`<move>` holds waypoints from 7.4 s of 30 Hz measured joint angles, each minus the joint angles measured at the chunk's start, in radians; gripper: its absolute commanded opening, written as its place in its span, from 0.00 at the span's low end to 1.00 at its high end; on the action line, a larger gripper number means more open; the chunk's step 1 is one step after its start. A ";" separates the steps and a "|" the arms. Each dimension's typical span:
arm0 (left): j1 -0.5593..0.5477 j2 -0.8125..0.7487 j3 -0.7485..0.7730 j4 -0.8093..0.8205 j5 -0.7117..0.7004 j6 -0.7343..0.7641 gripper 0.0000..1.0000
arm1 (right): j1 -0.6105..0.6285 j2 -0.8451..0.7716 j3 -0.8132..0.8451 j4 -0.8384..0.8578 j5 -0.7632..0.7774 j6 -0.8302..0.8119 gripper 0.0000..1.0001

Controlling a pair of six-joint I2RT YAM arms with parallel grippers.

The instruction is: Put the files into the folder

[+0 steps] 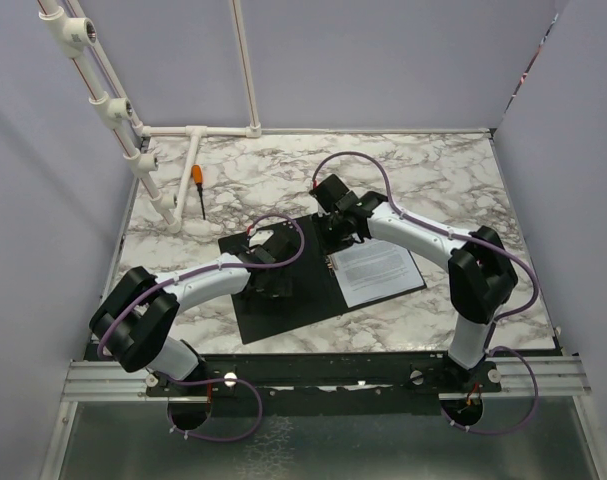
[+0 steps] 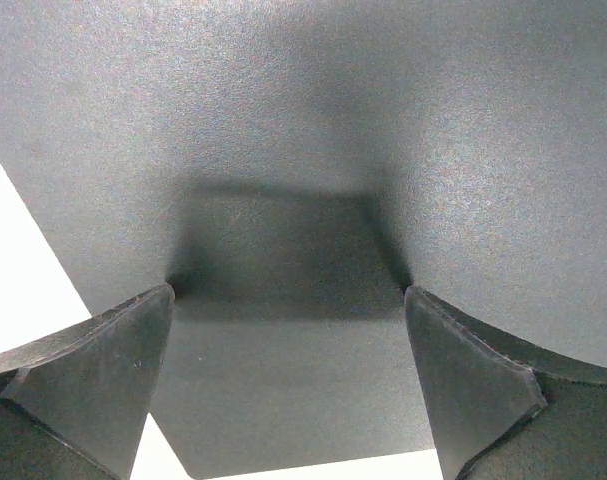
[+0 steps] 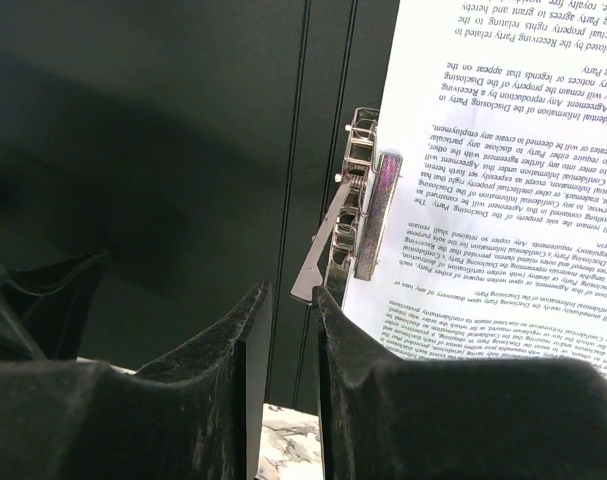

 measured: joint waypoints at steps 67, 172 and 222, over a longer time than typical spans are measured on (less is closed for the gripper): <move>-0.007 0.005 -0.001 0.011 0.000 -0.035 0.99 | 0.038 0.042 -0.176 -0.024 0.070 0.007 0.01; -0.005 -0.002 -0.007 0.024 -0.001 -0.051 0.99 | 0.038 0.060 -0.156 0.084 0.120 0.026 0.01; -0.001 -0.157 0.135 -0.076 -0.068 0.031 0.99 | 0.037 0.141 0.038 0.017 0.193 0.051 0.29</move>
